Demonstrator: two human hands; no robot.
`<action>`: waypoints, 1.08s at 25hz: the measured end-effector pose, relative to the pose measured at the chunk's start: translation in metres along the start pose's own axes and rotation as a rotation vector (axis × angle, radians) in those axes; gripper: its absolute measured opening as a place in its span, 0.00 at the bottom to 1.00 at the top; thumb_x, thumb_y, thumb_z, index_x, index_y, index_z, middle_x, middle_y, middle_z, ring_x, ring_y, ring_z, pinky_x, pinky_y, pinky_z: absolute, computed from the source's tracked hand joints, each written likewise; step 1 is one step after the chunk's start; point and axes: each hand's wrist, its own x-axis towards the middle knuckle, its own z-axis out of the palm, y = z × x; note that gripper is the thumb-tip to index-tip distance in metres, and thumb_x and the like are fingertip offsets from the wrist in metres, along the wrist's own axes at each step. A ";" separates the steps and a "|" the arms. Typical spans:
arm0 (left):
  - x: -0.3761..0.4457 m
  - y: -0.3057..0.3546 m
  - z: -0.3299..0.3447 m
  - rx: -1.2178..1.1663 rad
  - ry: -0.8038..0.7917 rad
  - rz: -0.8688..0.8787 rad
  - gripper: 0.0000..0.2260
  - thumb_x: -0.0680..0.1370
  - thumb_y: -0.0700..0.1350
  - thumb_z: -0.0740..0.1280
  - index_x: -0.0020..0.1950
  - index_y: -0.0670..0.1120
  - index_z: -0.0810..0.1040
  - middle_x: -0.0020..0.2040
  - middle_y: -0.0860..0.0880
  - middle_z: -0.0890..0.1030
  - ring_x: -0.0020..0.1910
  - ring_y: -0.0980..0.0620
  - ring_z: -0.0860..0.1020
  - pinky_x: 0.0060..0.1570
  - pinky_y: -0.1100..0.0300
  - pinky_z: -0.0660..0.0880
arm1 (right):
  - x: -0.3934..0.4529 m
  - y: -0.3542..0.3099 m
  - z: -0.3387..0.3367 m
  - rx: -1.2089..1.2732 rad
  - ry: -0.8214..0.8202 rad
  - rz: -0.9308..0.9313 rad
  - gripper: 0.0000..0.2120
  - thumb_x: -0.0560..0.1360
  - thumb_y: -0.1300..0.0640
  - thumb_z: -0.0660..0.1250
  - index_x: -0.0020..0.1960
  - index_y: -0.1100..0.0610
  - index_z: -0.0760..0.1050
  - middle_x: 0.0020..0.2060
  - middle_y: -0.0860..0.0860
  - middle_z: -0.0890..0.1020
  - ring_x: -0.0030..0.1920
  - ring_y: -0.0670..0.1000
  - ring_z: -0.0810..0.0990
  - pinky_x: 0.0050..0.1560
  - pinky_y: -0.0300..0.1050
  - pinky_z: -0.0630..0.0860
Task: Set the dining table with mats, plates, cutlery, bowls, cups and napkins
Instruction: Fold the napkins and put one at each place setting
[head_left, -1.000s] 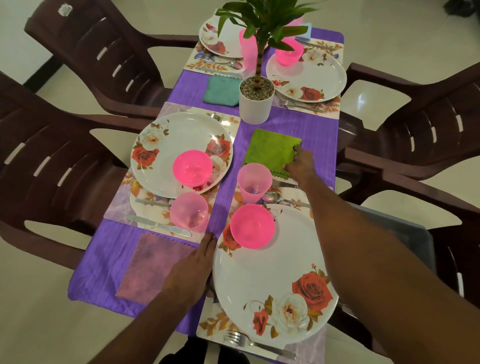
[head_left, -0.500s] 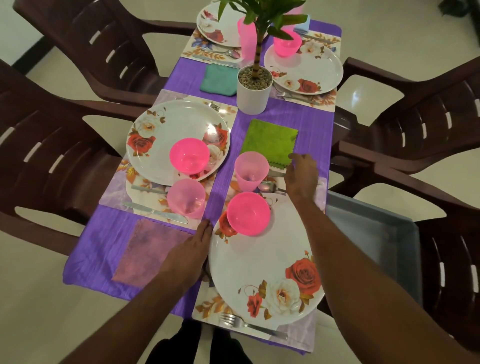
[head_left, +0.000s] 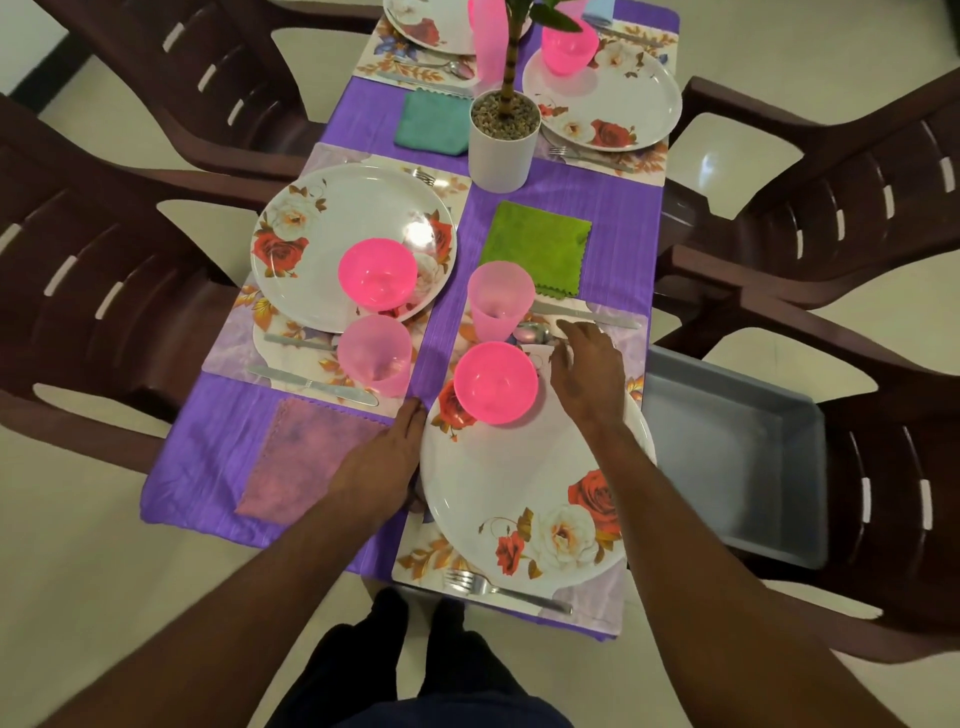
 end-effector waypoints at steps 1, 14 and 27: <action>0.000 -0.001 0.001 0.011 0.004 0.006 0.47 0.75 0.44 0.74 0.83 0.44 0.44 0.79 0.44 0.64 0.62 0.47 0.79 0.55 0.52 0.80 | -0.007 -0.001 -0.003 0.053 0.036 0.028 0.15 0.79 0.59 0.65 0.65 0.57 0.79 0.61 0.55 0.83 0.62 0.57 0.79 0.64 0.57 0.76; 0.000 0.000 -0.002 0.087 -0.037 0.038 0.55 0.69 0.50 0.81 0.82 0.41 0.46 0.83 0.43 0.50 0.64 0.44 0.78 0.58 0.50 0.80 | -0.092 -0.071 0.005 0.604 -0.009 0.450 0.17 0.83 0.58 0.60 0.70 0.54 0.75 0.52 0.47 0.74 0.54 0.48 0.77 0.59 0.56 0.80; 0.002 -0.001 0.002 0.090 0.008 0.040 0.50 0.74 0.49 0.77 0.83 0.42 0.45 0.78 0.43 0.65 0.62 0.46 0.80 0.58 0.52 0.79 | -0.083 -0.072 0.009 0.668 -0.001 0.565 0.17 0.82 0.54 0.64 0.70 0.52 0.75 0.54 0.48 0.76 0.53 0.51 0.80 0.53 0.59 0.83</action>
